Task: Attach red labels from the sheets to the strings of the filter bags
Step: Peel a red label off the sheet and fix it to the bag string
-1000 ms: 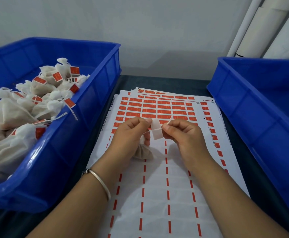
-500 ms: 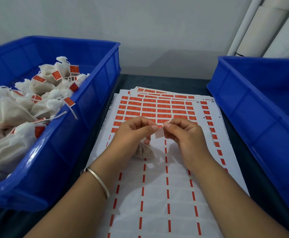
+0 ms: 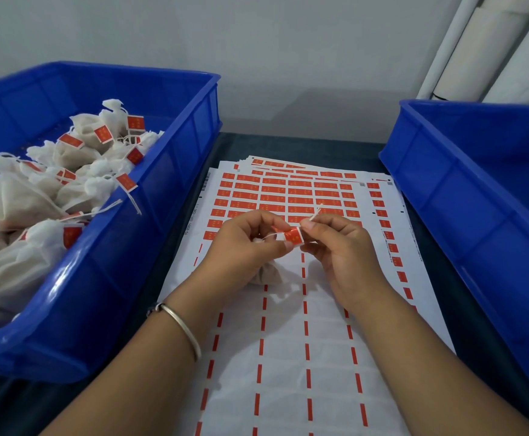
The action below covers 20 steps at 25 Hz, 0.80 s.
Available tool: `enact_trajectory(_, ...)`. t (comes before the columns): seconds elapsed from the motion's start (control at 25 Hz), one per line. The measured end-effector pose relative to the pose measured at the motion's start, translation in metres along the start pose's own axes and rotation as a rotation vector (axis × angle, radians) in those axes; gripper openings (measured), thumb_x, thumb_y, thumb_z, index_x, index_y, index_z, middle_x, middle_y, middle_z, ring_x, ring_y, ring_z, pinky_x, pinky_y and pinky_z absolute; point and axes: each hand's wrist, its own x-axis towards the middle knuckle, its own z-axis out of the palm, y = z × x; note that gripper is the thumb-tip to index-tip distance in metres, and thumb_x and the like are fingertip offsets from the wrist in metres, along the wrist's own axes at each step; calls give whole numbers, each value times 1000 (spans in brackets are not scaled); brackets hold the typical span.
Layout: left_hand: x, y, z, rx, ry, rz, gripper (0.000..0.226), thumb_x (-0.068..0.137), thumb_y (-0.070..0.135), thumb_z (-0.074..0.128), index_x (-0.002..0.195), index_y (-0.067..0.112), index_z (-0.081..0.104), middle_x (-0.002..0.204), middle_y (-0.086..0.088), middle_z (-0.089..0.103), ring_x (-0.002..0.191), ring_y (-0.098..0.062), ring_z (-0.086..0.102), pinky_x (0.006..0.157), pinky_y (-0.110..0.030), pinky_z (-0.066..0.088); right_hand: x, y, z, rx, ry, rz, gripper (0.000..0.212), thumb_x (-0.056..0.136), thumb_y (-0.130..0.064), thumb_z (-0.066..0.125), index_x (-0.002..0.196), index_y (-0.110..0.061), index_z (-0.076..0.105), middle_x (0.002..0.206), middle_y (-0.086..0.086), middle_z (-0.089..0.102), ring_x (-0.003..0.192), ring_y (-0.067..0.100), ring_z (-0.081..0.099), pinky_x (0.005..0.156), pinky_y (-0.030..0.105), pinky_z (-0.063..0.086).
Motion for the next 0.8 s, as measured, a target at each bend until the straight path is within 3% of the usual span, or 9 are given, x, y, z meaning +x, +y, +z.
enact_trajectory(0.16,2,-2,1,94,20,15,18,76,14,74,79,28,65,78,4,61,68,-12,57,51,-18,47,0,0,1,1,-4,-1,17,85,-25,66,76,-37,75,89,-12,73,89,12,70,75,23,56)
enact_trajectory(0.32,2,-2,1,44,-1,-19,3,82,26,69,82,28,66,66,9,62,53,-4,55,47,-12,47,0,0,0,-20,-13,-15,13,86,-24,65,78,-29,73,87,-11,73,87,11,69,73,23,56)
enact_trajectory(0.4,2,1,2,-11,34,-100,15,87,36,59,77,28,68,59,20,60,53,1,55,45,-8,45,-1,-1,0,-33,-28,-29,14,87,-24,65,77,-30,73,87,-12,73,88,10,69,74,24,55)
enact_trajectory(0.48,3,3,2,-32,102,-181,24,86,43,57,71,29,68,60,20,57,56,-3,54,46,-11,47,-2,-1,0,-38,-42,-39,13,85,-27,66,77,-33,74,89,-14,72,89,9,68,76,24,55)
enact_trajectory(0.64,4,1,1,46,45,-140,21,83,38,62,65,29,69,48,9,56,36,-4,46,38,-11,40,-3,-1,1,-37,-68,-51,16,85,-28,66,76,-38,74,92,-16,72,92,11,68,79,25,55)
enact_trajectory(0.8,3,-1,-1,97,-37,-92,12,80,35,62,69,31,68,45,10,55,32,-4,42,37,-11,37,-2,-1,1,-53,-78,-67,18,86,-26,65,75,-37,73,90,-18,71,92,10,67,76,22,55)
